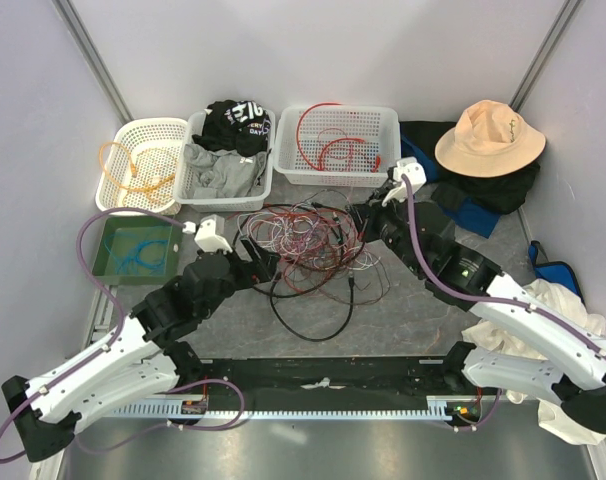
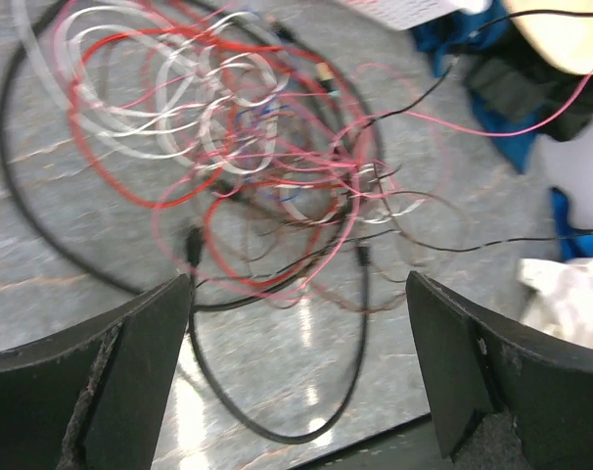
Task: Untangle the cables
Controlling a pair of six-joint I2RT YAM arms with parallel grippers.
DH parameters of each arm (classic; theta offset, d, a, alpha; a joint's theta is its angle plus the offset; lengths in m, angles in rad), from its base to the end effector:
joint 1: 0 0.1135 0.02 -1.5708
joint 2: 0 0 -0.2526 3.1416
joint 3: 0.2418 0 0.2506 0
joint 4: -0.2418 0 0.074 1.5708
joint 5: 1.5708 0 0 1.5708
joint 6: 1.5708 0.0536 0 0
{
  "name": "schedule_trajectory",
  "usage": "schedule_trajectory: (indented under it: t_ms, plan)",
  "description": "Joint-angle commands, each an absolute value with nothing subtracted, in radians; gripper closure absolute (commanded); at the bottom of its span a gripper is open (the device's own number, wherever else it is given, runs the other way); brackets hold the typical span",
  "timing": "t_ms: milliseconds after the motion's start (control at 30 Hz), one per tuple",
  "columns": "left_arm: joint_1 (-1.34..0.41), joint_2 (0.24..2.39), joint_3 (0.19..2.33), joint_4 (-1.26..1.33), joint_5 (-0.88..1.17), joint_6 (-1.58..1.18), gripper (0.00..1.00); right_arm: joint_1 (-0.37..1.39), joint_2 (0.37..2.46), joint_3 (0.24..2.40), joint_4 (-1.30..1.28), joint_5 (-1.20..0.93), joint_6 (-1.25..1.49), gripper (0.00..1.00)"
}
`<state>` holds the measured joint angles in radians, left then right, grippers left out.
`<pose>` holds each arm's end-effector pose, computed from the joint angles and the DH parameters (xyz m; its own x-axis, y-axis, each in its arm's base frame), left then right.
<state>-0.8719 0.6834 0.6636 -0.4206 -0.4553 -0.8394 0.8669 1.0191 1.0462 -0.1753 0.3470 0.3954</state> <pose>0.1332 -0.1219 0.2761 -0.5044 -0.4387 -0.7437 0.0842 0.8322 -0.5480 0.1771 0.1805 0.3768 -0.2805 0.2293 -0.9321 -0.4239 0.8416 0.3346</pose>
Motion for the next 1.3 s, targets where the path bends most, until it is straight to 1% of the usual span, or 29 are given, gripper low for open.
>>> schedule_trajectory:
  t_ms: [0, 67, 133, 233, 400, 500, 533, 600, 633, 700, 733, 800, 867, 1000, 1033, 1167, 1233, 1267]
  plan:
    - [-0.87, 0.649, 0.629, -0.195, -0.368, -0.76, 0.02, 0.87, 0.973, 1.104, -0.239, 0.33, 0.397, 1.0]
    - [-0.87, 0.631, 0.588, -0.039, -0.287, -0.738, 0.03, 0.87, 0.96, 1.091, -0.239, 0.318, 0.416, 1.0]
    - [-0.87, 0.617, 0.519, 0.125, -0.229, -0.712, 0.05, 0.87, 0.939, 1.082, -0.241, 0.301, 0.431, 1.0]
    - [-0.868, 0.647, 0.468, 0.228, -0.125, -0.701, 0.1, 0.87, 0.92, 1.075, -0.25, 0.281, 0.44, 1.0]
    - [-0.87, 0.757, 0.494, 0.175, -0.098, -0.706, 0.13, 0.87, 0.885, 1.057, -0.265, 0.259, 0.452, 1.0]
    - [-0.87, 0.791, 0.515, 0.088, -0.138, -0.73, 0.14, 0.87, 0.862, 1.032, -0.275, 0.27, 0.451, 1.0]
    - [-0.868, 0.807, 0.521, 0.06, -0.193, -0.742, 0.14, 0.87, 0.856, 1.026, -0.282, 0.273, 0.453, 1.0]
    - [-0.87, 0.824, 0.552, -0.078, -0.273, -0.791, 0.14, 0.87, 0.83, 1.014, -0.299, 0.301, 0.451, 1.0]
    - [-0.87, 0.834, 0.569, -0.148, -0.378, -0.816, 0.14, 0.87, 0.815, 1.009, -0.316, 0.316, 0.451, 1.0]
    - [-0.87, 0.841, 0.62, -0.307, -0.475, -0.883, 0.12, 0.87, 0.752, 0.993, -0.343, 0.379, 0.449, 1.0]
    - [-0.87, 0.841, 0.633, -0.34, -0.539, -0.897, 0.12, 0.868, 0.72, 0.979, -0.36, 0.406, 0.446, 1.0]
    - [-0.868, 0.819, 0.65, -0.379, -0.58, -0.916, 0.1, 0.87, 0.622, 0.933, -0.371, 0.483, 0.452, 1.0]
    - [-0.868, 0.789, 0.644, -0.371, -0.603, -0.92, 0.09, 0.87, 0.562, 0.911, -0.4, 0.508, 0.457, 1.0]
    - [-0.868, 0.785, 0.63, -0.258, -0.575, -0.829, 0.08, 0.87, 0.563, 0.893, -0.457, 0.497, 0.466, 1.0]
    - [-0.868, 0.795, 0.629, -0.192, -0.536, -0.801, 0.07, 0.87, 0.568, 0.89, -0.457, 0.491, 0.469, 1.0]
    - [-0.868, 0.873, 0.621, -0.077, -0.479, -0.72, 0.0, 0.868, 0.58, 0.885, -0.44, 0.46, 0.477, 1.0]
    - [-0.868, 0.917, 0.608, -0.014, -0.43, -0.695, 0.0, 0.87, 0.591, 0.89, -0.434, 0.446, 0.474, 1.0]
    - [-0.868, 0.929, 0.592, 0.058, -0.413, -0.68, 0.0, 0.87, 0.594, 0.897, -0.433, 0.443, 0.476, 1.0]
